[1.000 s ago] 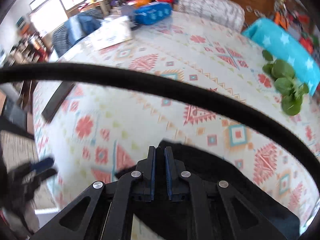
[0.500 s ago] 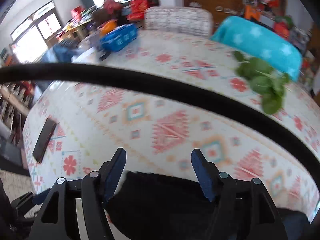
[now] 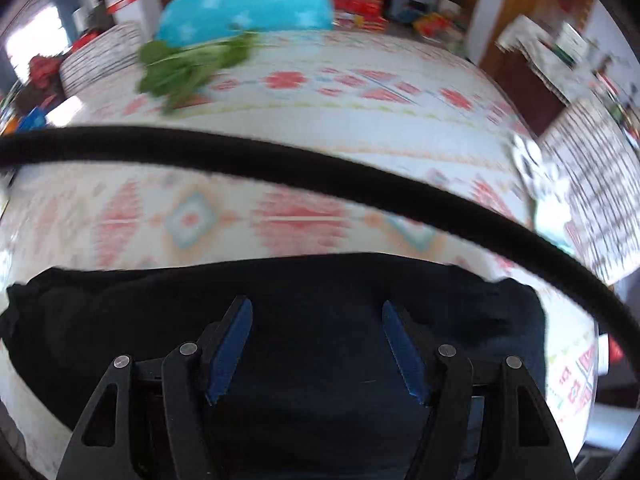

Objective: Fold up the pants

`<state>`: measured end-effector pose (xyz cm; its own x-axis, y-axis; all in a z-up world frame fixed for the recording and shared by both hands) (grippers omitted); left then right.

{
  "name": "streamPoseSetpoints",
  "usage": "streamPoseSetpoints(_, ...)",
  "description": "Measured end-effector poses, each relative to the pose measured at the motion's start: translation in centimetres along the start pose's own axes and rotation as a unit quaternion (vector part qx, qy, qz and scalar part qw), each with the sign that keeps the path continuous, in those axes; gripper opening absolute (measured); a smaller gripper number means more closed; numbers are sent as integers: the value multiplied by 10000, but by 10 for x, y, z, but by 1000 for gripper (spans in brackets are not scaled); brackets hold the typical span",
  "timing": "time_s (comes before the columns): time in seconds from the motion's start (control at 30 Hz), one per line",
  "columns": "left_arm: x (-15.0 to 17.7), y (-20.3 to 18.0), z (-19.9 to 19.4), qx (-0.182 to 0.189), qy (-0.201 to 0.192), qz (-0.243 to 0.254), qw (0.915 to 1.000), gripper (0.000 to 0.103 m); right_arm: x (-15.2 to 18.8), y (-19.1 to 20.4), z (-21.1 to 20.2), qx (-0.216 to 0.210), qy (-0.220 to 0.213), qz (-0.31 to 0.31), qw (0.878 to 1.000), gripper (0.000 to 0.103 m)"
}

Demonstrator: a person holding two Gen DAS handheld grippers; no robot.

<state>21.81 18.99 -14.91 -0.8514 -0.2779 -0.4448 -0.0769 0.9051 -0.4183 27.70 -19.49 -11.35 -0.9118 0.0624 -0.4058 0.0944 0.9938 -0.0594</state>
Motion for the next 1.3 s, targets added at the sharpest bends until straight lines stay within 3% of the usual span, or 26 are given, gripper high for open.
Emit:
streamPoseSetpoints(0.17, 2, -5, 1, -284, -11, 83, 9996, 44, -8, -49, 21, -500, 226, 520, 9971, 67)
streamPoseSetpoints(0.3, -2, -11, -10, -408, 6, 93, 9991, 44, -11, -32, 22, -151, 248, 64, 9996, 67)
streamPoseSetpoints(0.4, -1, -21, -30, -520, -181, 202, 9983, 45, -5, -17, -5, 40, -124, -276, 9995, 69)
streamPoseSetpoints(0.53, 10, -36, -32, -628, -178, 444, 9969, 48, 21, -3, -32, -205, -350, -481, 9980, 74)
streamPoseSetpoints(0.63, 19, -40, -23, -741, -13, 468, 9962, 48, 49, 7, -29, -230, -259, -651, 9973, 74)
streamPoseSetpoints(0.77, 21, -51, -32, -673, -150, 572, 9960, 48, 73, 13, -7, 12, 161, -915, 9957, 74)
streamPoseSetpoints(0.93, 18, -55, -25, -690, -121, 646, 9955, 48, 45, 46, -37, -337, -363, -1072, 9930, 74)
streamPoseSetpoints(1.07, 19, -53, -22, -629, -70, 586, 9963, 48, 18, 91, -20, -828, -79, -1015, 9913, 74)
streamPoseSetpoints(1.2, 22, -51, -24, -683, -75, 696, 9952, 48, 1, 121, 19, -298, 359, -1069, 9932, 74)
streamPoseSetpoints(1.27, 22, -48, -27, -677, -88, 709, 9951, 48, -7, 123, 25, -59, 297, -965, 9949, 87)
streamPoseSetpoints(1.3, 22, -46, -28, -669, -97, 711, 9952, 48, -9, 126, 27, 77, 325, -1019, 9942, 89)
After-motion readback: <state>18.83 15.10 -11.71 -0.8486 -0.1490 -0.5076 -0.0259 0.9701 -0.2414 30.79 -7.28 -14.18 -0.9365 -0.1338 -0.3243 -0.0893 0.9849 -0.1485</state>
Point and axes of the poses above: each gripper's, at about its wrist camera, not at the fingertips, and z roughly the way its jaws point, y to its left, x to its underside, the point moved 3 cm from there along z, roughly the way its jaws point, and after that the axes turned 3 degrees about x, right-handed, at the moved point
